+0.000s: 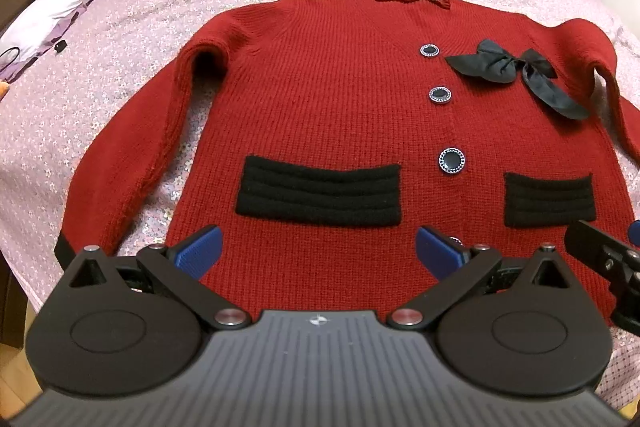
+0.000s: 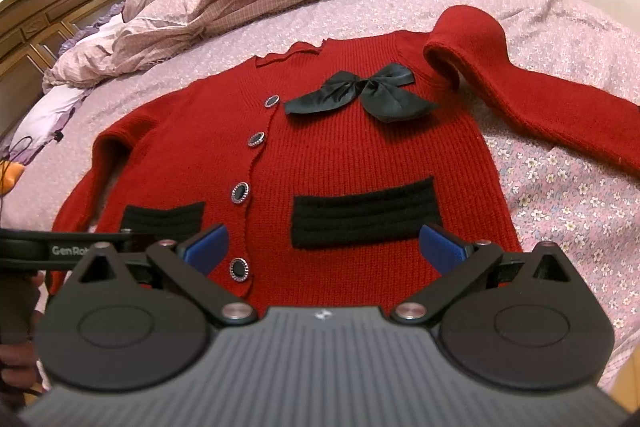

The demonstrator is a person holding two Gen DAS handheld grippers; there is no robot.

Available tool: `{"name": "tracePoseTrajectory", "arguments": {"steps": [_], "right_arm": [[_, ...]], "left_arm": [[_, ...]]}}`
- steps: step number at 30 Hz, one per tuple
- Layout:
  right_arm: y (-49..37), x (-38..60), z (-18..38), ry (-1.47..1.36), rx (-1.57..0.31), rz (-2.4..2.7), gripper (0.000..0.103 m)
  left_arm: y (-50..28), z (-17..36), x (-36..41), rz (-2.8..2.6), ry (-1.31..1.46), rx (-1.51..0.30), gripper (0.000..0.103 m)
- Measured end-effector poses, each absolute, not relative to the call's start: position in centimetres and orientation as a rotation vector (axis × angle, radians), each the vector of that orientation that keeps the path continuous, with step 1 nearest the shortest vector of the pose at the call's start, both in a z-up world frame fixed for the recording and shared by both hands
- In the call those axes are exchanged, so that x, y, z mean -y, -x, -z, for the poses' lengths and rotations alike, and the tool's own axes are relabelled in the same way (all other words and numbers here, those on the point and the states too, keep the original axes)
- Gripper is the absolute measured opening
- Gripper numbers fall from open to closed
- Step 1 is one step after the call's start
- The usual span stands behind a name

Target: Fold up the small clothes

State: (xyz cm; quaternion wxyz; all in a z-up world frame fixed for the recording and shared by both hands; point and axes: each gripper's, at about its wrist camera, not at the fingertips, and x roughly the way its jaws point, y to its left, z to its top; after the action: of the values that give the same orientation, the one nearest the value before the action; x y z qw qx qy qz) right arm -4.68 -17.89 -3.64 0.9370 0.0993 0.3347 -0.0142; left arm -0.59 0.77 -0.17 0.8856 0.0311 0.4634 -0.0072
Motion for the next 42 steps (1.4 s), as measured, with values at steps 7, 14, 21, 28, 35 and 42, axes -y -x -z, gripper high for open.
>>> {"name": "tracePoseTrajectory", "arguments": {"steps": [7, 14, 21, 28, 35, 42], "right_arm": [[4.7, 17.9, 3.7, -0.203, -0.685, 0.029, 0.103], [4.6, 18.6, 3.5, -0.222, -0.670, 0.028, 0.103], [3.9, 21.3, 3.0, -0.252, -0.639, 0.090, 0.103], [3.2, 25.6, 2.7, -0.316, -0.609, 0.189, 0.103], [2.2, 28.8, 3.0, -0.356, -0.602, 0.261, 0.103], [1.4, 32.5, 4.1, -0.452, -0.595, 0.333, 0.103]], "left_arm": [[0.6, 0.3, -0.7, 0.014, -0.064, -0.968, 0.103], [0.3, 0.3, -0.8, 0.020, -0.064, -0.972, 0.103], [-1.2, -0.1, -0.5, 0.024, -0.071, -0.969, 0.103], [-3.7, -1.1, 1.1, 0.059, -0.073, -0.968, 0.103], [-6.1, -1.4, 3.9, 0.095, -0.097, -0.966, 0.103], [-8.7, -0.4, 6.7, 0.115, -0.124, -0.976, 0.103]]}}
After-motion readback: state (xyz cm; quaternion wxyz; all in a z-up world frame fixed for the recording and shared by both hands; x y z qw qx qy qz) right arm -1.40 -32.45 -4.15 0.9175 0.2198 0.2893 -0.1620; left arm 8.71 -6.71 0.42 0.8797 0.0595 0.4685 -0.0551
